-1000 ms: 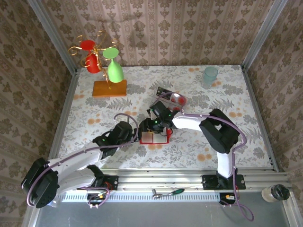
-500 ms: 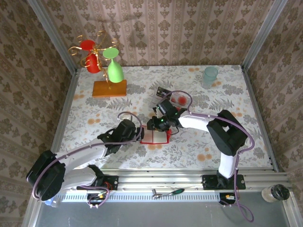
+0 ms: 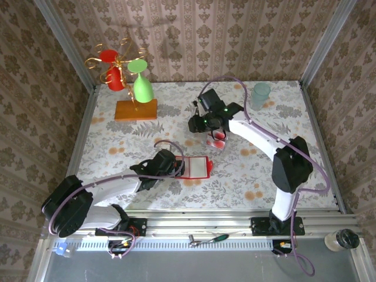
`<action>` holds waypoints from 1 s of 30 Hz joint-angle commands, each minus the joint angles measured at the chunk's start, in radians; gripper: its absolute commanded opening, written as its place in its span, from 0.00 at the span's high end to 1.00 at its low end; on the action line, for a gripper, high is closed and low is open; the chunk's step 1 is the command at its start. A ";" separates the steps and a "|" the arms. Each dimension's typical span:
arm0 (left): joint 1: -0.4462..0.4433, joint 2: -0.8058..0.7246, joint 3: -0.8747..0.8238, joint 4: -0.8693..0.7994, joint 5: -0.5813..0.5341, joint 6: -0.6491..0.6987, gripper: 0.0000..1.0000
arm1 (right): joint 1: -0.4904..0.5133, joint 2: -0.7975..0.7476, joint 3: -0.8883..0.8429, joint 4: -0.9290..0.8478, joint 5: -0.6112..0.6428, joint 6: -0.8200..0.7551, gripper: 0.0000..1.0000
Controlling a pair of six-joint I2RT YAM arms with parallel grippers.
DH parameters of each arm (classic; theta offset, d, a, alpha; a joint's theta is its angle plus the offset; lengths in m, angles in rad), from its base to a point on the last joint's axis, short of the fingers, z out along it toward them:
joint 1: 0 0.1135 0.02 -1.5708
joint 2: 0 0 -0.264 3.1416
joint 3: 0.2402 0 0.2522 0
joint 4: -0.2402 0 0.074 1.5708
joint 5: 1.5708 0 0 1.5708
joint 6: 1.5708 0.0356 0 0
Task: Put the credit cards into the card holder
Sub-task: Pick up the credit card from the storage box.
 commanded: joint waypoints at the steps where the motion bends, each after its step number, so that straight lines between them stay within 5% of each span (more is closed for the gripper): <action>1: -0.005 -0.019 0.007 0.007 -0.023 -0.024 0.00 | 0.012 0.105 0.086 -0.184 0.124 -0.122 0.58; 17: -0.003 -0.091 -0.024 -0.031 -0.055 -0.038 0.00 | 0.113 0.418 0.470 -0.397 0.506 -0.322 0.63; 30: -0.001 -0.096 -0.025 -0.027 -0.058 -0.041 0.00 | 0.115 0.520 0.570 -0.435 0.556 -0.361 0.69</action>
